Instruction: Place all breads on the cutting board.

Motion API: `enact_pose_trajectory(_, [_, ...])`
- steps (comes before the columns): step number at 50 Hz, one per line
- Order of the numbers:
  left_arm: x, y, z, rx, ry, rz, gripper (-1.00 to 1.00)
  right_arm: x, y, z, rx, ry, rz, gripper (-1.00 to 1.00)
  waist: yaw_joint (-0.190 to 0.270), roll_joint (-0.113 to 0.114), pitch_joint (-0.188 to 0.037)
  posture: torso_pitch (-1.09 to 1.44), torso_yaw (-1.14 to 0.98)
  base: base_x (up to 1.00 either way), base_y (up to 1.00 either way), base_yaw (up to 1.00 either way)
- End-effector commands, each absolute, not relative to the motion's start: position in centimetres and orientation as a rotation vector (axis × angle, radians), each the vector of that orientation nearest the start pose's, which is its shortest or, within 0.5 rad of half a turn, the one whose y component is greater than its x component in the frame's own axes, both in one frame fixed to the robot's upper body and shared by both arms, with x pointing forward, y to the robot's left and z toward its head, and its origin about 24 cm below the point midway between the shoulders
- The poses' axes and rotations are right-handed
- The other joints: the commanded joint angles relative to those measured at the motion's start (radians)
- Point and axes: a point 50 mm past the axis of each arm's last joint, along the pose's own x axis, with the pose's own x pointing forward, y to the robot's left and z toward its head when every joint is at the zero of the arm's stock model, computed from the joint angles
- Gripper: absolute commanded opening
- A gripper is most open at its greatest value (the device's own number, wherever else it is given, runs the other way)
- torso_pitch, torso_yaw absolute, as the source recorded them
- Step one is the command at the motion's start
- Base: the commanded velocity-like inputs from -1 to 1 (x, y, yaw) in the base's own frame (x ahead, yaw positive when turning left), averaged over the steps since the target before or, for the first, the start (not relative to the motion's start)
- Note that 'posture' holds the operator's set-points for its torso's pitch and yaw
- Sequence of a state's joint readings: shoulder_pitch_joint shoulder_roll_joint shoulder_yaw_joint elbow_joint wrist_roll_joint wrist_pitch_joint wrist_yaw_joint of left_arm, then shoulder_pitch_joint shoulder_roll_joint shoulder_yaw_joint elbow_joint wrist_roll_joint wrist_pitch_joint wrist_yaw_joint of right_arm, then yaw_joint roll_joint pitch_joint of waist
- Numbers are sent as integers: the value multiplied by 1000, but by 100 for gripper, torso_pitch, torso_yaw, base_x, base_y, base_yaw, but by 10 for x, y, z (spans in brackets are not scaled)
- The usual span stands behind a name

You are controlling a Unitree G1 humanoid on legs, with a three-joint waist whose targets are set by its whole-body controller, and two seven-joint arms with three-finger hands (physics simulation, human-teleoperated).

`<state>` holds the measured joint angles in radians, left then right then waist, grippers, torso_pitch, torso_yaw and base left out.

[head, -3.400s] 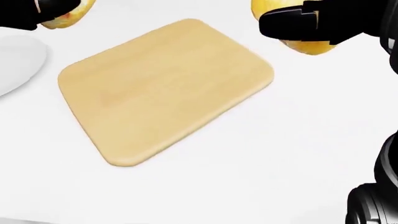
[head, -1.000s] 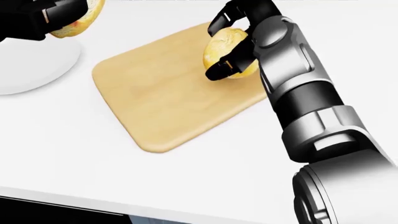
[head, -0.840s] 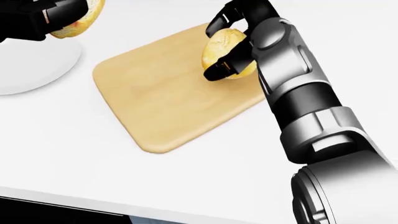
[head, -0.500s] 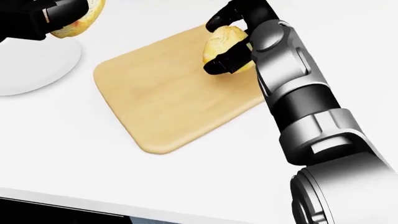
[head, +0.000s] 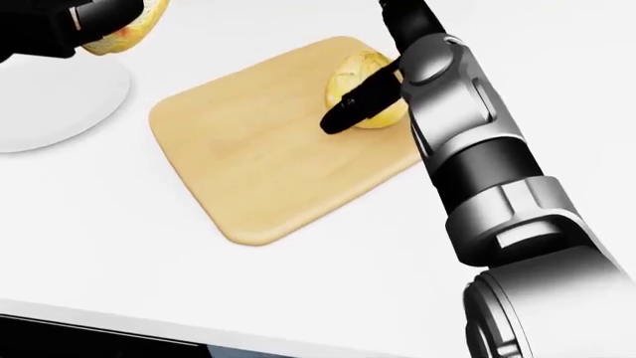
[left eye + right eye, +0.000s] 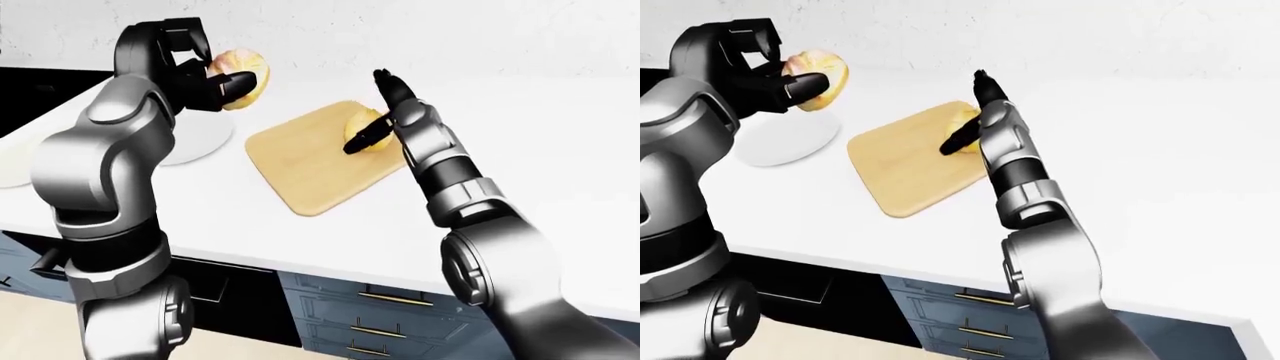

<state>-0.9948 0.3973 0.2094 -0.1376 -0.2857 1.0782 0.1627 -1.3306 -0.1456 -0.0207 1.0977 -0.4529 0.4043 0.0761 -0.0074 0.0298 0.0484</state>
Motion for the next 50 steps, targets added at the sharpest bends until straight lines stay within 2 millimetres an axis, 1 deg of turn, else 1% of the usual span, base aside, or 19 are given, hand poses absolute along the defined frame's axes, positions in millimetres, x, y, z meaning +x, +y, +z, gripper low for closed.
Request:
enact_pose_trajectory(1, [327, 190, 318, 39, -185, 115, -100, 430, -110, 249, -666, 48, 6, 100, 0, 2, -33, 0, 0, 0, 0, 0])
enact_pose_trajectory(2, [327, 190, 318, 39, -185, 115, -100, 430, -110, 249, -666, 48, 5, 100, 0, 2, -33, 0, 0, 0, 0, 0])
enact_pose_trajectory(8, [327, 180, 318, 40, -186, 92, -100, 427, -117, 266, -654, 7, -26, 100, 1, -2, -32, 0, 0, 0, 0, 0])
enact_pose_trajectory(10, [326, 173, 315, 56, -181, 74, -100, 424, -118, 283, -624, -19, -30, 100, 2, -4, -31, 0, 0, 0, 0, 0])
enact_pose_trajectory(13, [322, 161, 311, 73, -174, 38, -100, 417, -121, 318, -573, -65, -51, 100, 3, -6, -31, 0, 0, 0, 0, 0])
enact_pose_trajectory(15, [324, 155, 310, 79, -173, 24, -100, 411, -123, 336, -497, -75, -51, 100, 4, -7, -29, 0, 0, 0, 0, 0])
enact_pose_trajectory(19, [327, 146, 308, 83, -167, 5, -100, 405, -122, 346, -415, -67, -40, 100, 6, -12, -22, 0, 0, 0, 0, 0])
enact_pose_trajectory(22, [329, 141, 307, 82, -163, 0, -100, 399, -123, 351, -421, -68, -41, 100, 6, -18, -22, 0, 0, 0, 0, 0])
enact_pose_trajectory(23, [331, 136, 307, 83, -161, -6, -100, 395, -126, 357, -428, -71, -46, 100, 6, -19, -23, 0, 0, 0, 0, 0])
enact_pose_trajectory(25, [335, 130, 302, 86, -155, -16, -100, 389, -129, 363, -437, -74, -51, 100, 7, -23, -23, 0, 0, 0, 0, 0])
enact_pose_trajectory(27, [336, 125, 298, 94, -149, -25, -100, 387, -131, 364, -437, -75, -54, 100, 10, -26, -23, 0, 0, 0, 0, 0])
enact_pose_trajectory(31, [339, 122, 293, 125, -144, -30, -100, 384, -134, 368, -440, -80, -60, 100, 11, -26, -23, 0, 0, 0, 0, 0])
enact_pose_trajectory(35, [346, 119, 277, 184, -121, -44, -100, 383, -136, 370, -445, -82, -67, 100, 11, -27, -23, 0, 0, 0, 0, 0])
enact_pose_trajectory(42, [355, 113, 265, 248, -101, -57, -100, 380, -139, 371, -448, -84, -71, 100, 13, -29, -26, 0, 0, 0, 0, 0])
enact_pose_trajectory(47, [366, 113, 253, 296, -79, -50, -100, 379, -140, 370, -447, -82, -71, 100, 14, -33, -27, 0, 0, 0, 0, 0])
enact_pose_trajectory(50, [370, 113, 250, 307, -74, -47, -100, 379, -140, 369, -451, -82, -71, 100, 15, -34, -29, 0, 0, 0, 0, 0])
